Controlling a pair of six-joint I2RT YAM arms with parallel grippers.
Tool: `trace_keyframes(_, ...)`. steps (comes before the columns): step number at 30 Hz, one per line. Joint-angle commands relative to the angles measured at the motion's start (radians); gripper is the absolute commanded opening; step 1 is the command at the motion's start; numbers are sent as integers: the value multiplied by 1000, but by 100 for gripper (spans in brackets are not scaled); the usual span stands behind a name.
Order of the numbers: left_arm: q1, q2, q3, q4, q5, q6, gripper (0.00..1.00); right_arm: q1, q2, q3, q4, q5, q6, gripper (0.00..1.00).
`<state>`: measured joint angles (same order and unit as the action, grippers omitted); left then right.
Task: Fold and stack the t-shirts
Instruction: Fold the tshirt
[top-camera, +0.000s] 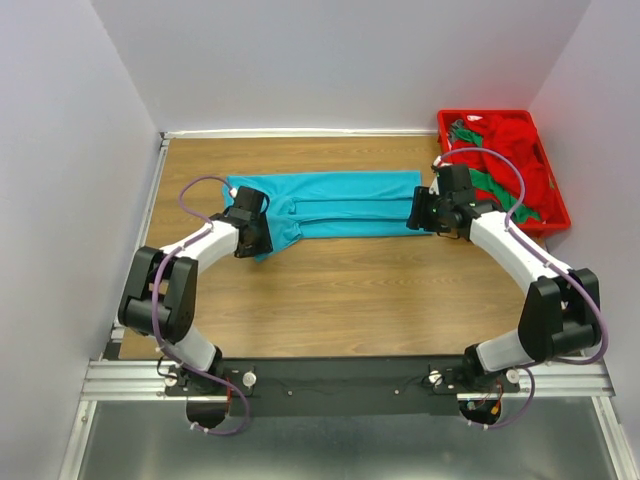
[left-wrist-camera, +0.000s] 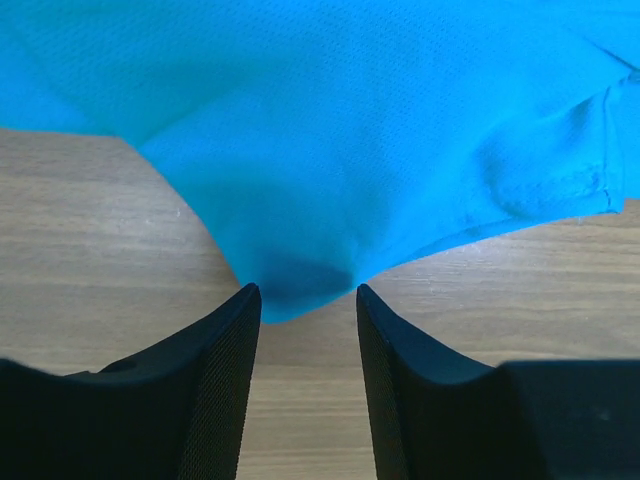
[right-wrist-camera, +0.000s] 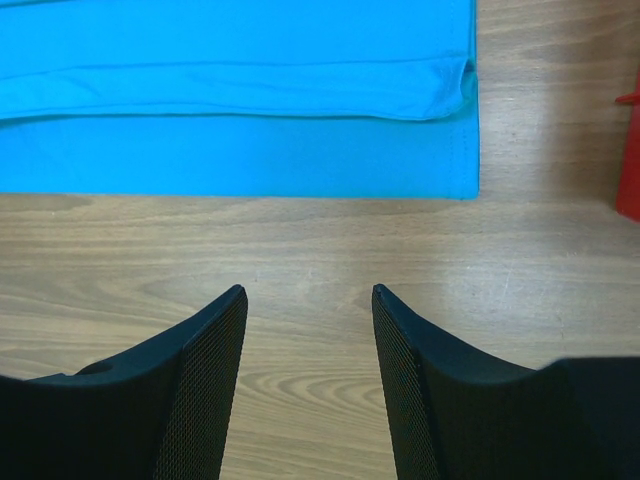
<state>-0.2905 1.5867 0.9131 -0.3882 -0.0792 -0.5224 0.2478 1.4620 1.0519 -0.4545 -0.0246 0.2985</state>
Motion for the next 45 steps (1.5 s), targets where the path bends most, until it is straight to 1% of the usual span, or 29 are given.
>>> trace_keyframes(1,-7,21,12,5,-44,4,51,5,-17,-16,17,-6,-24,61)
trace_keyframes(8,-9,48,-5,9,-87,10,50,5,17,-10,23,-14,-29,61)
trace_keyframes(9,-7,61,-3,15,-85,10,47,4,20,-10,25,-15,-27,61)
trace_keyframes(11,-7,73,-6,18,-77,10,43,4,21,-10,27,-17,-27,61)
trace_keyframes(12,-9,84,-5,23,-65,15,33,5,20,-10,27,-12,-29,61)
trace_keyframes(13,-10,88,-6,23,-60,16,26,5,20,-10,27,-11,-29,61)
trace_keyframes(14,-12,91,-8,23,-57,16,14,5,17,-12,27,-8,-29,61)
trace_keyframes(17,-15,73,-20,23,-71,19,0,5,17,-15,27,-9,-30,61)
trace_keyframes(20,-15,58,-3,5,-90,25,0,5,17,-13,28,-23,-27,61)
trace_keyframes(23,-13,35,65,-32,-129,44,0,5,17,-7,28,-28,-27,61)
trace_keyframes(26,-13,39,180,-69,-180,76,0,5,17,-6,28,-26,-29,61)
trace_keyframes(31,-3,142,393,-116,-226,120,0,5,17,-10,28,-32,-27,61)
trace_keyframes(36,10,258,548,-117,-240,145,0,4,9,-20,30,-21,-35,61)
trace_keyframes(39,11,324,627,-112,-255,166,0,4,20,-23,30,-21,-36,61)
trace_keyframes(45,19,423,713,-95,-263,188,1,5,37,-24,34,-15,-38,61)
